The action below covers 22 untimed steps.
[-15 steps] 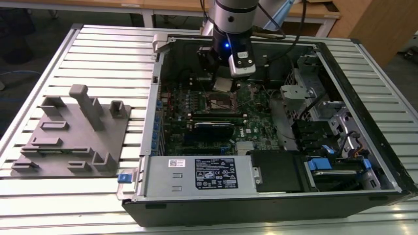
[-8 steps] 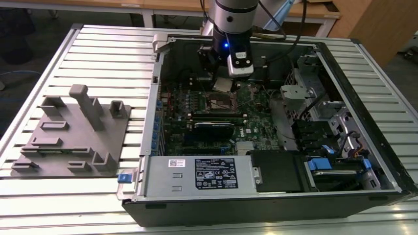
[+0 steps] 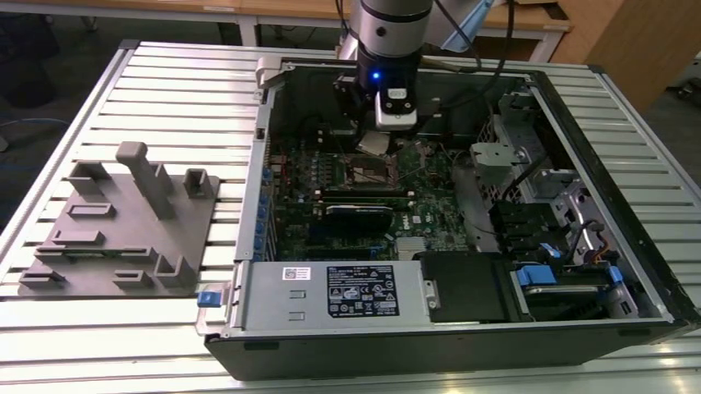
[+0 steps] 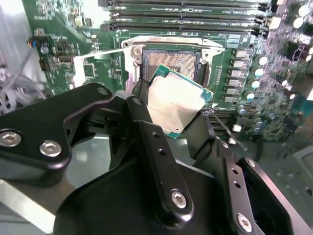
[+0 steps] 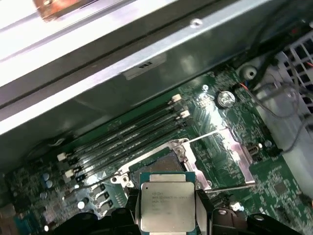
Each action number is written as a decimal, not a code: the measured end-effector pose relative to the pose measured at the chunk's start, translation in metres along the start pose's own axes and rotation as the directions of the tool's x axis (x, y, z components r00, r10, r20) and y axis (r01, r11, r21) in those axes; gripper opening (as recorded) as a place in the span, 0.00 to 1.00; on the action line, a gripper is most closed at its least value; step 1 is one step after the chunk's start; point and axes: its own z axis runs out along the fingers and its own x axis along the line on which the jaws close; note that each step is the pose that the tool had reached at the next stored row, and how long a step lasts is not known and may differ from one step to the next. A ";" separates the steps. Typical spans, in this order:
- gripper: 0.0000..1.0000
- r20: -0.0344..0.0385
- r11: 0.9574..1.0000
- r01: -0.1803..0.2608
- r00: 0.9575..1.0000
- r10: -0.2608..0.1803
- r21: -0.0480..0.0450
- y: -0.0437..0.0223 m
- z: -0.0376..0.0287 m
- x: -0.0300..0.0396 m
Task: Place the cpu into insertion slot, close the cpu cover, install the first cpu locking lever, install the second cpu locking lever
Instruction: 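Place the cpu into insertion slot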
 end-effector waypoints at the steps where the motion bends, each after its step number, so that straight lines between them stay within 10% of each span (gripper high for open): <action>1: 0.54 0.002 1.000 -0.018 1.000 0.018 0.000 0.0000 0.0002 0.0000; 6: 0.54 0.010 0.994 -0.107 0.994 0.107 0.000 -0.0001 0.0010 0.0000; 12: 0.54 0.020 0.978 -0.210 0.977 0.210 -0.001 -0.0002 0.0017 0.0000; 22: 0.54 0.025 0.963 -0.269 0.963 0.269 -0.002 -0.0002 0.0019 0.0000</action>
